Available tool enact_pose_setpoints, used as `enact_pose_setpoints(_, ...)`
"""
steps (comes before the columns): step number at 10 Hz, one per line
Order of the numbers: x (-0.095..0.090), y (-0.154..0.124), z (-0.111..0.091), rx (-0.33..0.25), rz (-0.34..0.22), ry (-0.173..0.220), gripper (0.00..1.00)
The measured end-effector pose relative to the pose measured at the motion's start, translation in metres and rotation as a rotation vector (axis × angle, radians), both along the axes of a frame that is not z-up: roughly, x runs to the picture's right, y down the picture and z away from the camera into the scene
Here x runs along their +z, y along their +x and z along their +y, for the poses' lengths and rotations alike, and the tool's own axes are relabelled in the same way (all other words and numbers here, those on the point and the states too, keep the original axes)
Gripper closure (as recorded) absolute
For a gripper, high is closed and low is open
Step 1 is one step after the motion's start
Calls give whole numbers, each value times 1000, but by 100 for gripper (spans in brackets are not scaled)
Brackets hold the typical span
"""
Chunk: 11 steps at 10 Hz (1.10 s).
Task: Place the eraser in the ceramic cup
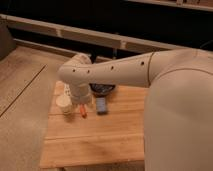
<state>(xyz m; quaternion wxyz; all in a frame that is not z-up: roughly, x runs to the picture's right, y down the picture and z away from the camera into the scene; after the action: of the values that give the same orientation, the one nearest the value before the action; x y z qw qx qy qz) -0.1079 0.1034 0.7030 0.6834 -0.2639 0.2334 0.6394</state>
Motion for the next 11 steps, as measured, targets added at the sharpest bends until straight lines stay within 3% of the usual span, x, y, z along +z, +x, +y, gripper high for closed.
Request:
enact_pose_setpoints(9,0,0,-1,-4,0,5,35)
enact_pose_setpoints(11,0,-2,-18,-16,-23,84,35)
